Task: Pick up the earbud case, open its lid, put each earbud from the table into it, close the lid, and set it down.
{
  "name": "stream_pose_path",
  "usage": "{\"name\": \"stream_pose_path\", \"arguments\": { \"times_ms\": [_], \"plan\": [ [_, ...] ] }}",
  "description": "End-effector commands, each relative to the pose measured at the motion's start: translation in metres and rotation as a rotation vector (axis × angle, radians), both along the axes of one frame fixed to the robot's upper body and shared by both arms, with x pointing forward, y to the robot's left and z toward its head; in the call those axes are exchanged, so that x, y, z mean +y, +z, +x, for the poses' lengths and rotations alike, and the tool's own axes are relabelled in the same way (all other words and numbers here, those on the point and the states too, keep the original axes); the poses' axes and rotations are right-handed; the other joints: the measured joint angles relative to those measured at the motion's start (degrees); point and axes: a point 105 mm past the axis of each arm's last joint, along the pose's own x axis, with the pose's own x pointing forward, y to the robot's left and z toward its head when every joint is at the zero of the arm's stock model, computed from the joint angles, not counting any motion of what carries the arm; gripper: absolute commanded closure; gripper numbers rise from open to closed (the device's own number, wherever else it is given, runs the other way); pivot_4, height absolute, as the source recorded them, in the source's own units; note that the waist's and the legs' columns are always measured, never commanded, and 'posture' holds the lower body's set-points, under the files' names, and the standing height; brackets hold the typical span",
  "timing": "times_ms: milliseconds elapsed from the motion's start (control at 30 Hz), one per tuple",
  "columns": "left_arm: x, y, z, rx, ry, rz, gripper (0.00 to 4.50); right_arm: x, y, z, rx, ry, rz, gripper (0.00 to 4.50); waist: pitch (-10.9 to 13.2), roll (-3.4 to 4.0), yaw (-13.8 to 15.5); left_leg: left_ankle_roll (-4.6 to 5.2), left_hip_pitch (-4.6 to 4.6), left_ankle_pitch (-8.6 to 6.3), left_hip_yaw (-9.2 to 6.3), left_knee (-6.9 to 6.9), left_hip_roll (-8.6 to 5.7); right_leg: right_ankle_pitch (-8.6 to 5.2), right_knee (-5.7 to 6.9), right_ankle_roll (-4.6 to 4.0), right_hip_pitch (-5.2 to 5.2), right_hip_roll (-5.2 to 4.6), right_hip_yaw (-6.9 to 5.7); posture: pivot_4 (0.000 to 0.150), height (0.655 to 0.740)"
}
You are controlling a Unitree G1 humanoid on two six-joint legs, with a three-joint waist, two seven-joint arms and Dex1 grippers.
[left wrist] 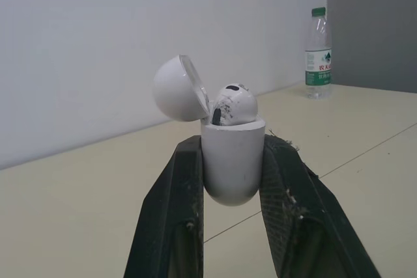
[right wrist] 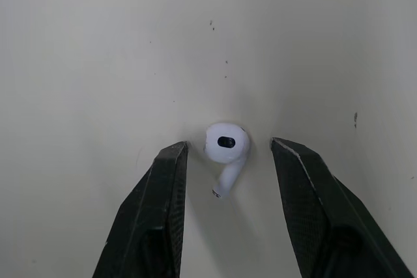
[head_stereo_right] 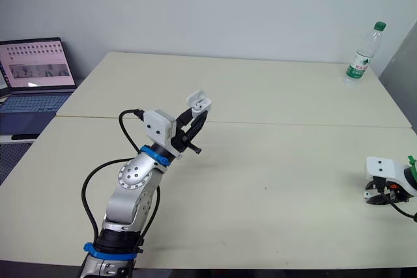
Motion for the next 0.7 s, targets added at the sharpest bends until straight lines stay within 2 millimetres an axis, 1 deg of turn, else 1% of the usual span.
{"name": "stream_pose_path", "arguments": {
  "times_ms": [33, 667, 700],
  "plan": [
    [-0.0042, 0.0135, -0.0067, -0.058, -0.017, -0.001, 3.7, -0.0007, -0.0006, 0.0, 0.002, -0.006, -0.002, 2.45, 0.0, 0.0, 0.0, 0.0, 0.0, 0.0, 0.0, 0.0, 0.0, 0.0, 0.0, 0.0, 0.0, 0.0, 0.0, 0.15, 0.74],
    [-0.0041, 0.0124, -0.0086, -0.058, -0.013, -0.001, 3.7, -0.0007, -0.0027, 0.0063, -0.012, -0.028, -0.001, 2.45, 0.0, -0.01, -0.1, 0.0, 0.13, 0.0, 0.0, 0.0, 0.01, 0.0, -0.04, 0.0, 0.14, 0.0, 0.0, 0.15, 0.74],
    [-0.0041, 0.0124, -0.0088, -0.058, -0.013, -0.002, 3.7, -0.0007, -0.0028, 0.0065, -0.012, -0.029, -0.001, 2.61, 0.0, -0.01, -0.1, 0.0, 0.14, 0.0, 0.0, 0.0, 0.01, 0.0, -0.05, 0.0, 0.16, 0.0, 0.0, 0.15, 0.74]
  ]
}}
